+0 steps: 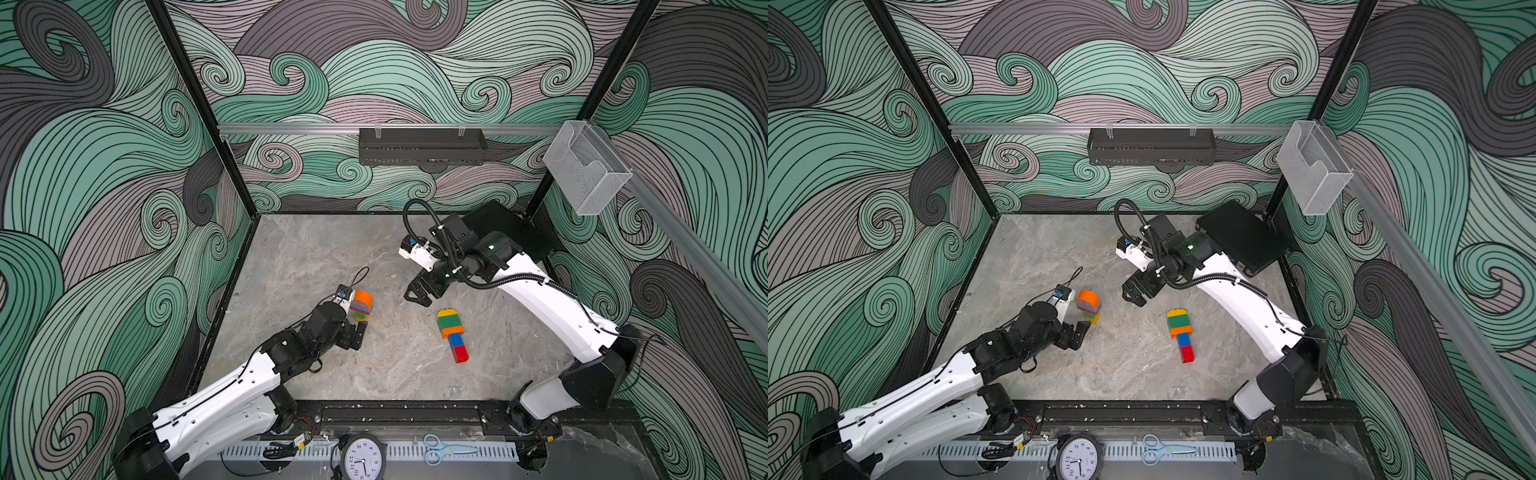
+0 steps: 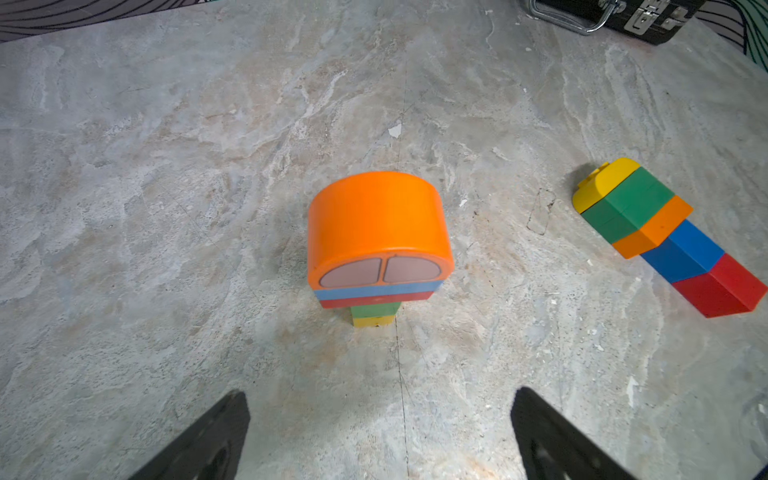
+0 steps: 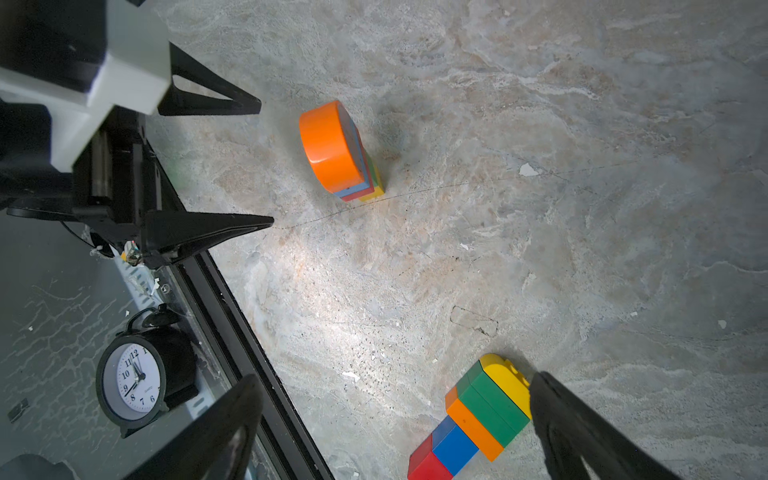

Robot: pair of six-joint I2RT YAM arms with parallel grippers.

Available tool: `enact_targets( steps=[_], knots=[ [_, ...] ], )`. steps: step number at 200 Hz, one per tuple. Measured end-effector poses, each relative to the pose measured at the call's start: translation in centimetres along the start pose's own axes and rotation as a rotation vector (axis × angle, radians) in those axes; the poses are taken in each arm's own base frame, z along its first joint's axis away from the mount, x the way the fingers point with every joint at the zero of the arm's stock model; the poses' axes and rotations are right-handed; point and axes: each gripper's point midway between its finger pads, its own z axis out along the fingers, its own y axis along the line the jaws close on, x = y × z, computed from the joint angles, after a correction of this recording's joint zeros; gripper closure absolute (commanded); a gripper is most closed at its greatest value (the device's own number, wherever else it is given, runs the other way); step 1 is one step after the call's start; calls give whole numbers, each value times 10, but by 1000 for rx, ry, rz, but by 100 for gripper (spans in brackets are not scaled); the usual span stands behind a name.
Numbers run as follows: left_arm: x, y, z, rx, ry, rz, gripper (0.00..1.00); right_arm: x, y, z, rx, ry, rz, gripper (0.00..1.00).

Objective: Assemble an ice cream with lego
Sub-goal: Adjust the lego brick at the center of the board.

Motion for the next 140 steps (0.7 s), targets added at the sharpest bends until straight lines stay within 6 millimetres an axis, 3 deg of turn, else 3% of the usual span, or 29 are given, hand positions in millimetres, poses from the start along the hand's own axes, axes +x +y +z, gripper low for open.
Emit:
enact_targets(
  steps=[33,56,140],
  knots=[
    [-7,-2,7,5,-71,-5,1,-2,-3,-13,2,-47,8,1],
    [-1,-3,15,9,-87,-17,1,-5,-5,-18,1,-72,14,1],
    [6,-5,33,12,-90,-74,1,-11,-11,-19,-17,-110,28,1]
  ],
)
